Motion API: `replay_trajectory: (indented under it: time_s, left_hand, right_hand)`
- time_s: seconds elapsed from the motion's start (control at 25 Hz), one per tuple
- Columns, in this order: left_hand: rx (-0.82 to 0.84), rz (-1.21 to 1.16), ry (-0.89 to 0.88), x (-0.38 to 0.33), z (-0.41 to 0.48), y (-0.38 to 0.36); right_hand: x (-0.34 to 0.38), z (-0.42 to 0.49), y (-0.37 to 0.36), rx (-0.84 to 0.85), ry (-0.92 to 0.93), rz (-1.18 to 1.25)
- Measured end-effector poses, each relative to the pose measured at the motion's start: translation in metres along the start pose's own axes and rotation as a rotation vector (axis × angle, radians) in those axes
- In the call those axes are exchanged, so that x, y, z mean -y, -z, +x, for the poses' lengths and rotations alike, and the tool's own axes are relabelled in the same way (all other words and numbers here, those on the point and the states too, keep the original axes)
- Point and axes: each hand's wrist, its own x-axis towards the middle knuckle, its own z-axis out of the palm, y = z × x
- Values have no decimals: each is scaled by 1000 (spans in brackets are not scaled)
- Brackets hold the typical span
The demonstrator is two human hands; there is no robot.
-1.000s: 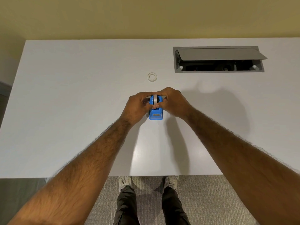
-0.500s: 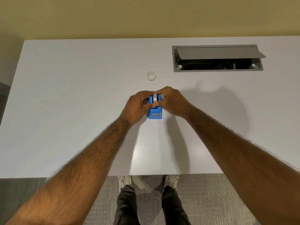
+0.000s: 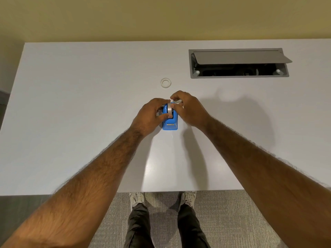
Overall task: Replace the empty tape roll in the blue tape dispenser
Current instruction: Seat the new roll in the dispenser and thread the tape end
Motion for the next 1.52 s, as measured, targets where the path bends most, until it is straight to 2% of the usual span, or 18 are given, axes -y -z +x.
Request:
replay_trajectory:
  time_s: [0.2,0.6,0.88,1.28,1.52]
  left_hand:
    - [21,37,-7,1,0,-1]
    - [-37,-10,46,-2,-1,-6]
    - [-42,-41,60,-2,1,-4]
    - [-53,-11,43,-2,3,-6]
    - [-43,-52,64,1,5,-5]
  right_hand:
    - [-3,-4,-6,-48,76,-58]
    - [-3,4,-7,-70,8,-55]
    - [-4,-2,-10,-23,-8,-51]
    - [3,14,-11,-120,-51,6]
    - [5,12,-11,-72,-80,31]
